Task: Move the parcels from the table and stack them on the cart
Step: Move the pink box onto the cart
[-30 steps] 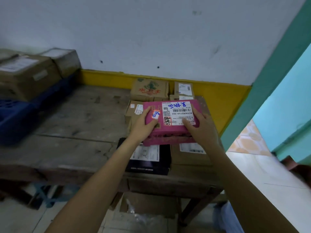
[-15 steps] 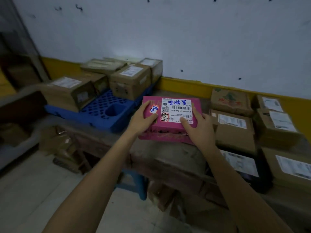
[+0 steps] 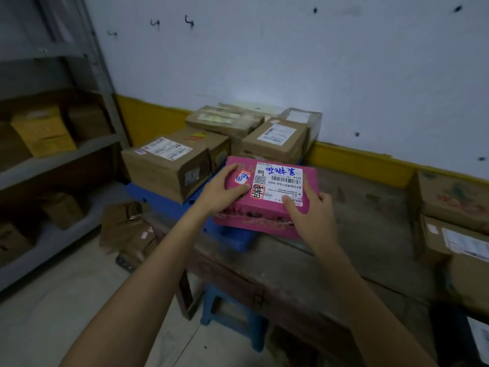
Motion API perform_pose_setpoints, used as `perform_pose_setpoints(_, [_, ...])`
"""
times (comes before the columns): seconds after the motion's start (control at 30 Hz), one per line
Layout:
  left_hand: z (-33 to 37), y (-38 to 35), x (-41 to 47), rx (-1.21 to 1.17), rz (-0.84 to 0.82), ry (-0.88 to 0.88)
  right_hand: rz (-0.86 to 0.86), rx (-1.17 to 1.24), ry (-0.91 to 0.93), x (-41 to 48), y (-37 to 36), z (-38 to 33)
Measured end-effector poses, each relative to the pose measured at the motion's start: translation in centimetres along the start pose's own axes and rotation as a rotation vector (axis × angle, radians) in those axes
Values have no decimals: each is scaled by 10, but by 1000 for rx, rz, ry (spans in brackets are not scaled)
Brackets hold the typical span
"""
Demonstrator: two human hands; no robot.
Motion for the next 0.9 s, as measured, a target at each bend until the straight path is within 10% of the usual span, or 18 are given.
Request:
perform_pose_setpoints(0.5, [-80,59,47,-114,-288,-94,219,-103,-153,-24,-79,-53])
perform_pose_setpoints(0.9, [-84,38,52,654,-328,-482,202,-132,-277,-16,-110,-61])
Point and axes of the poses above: each hand's wrist, its own x-axis towards the middle knuckle, its own y-axis out of the back of the hand, z = x × y, the point moved 1 cm from there along x, towards the middle knuckle, and after that the axes turned 13 degrees about -y, right-handed, at the moved point
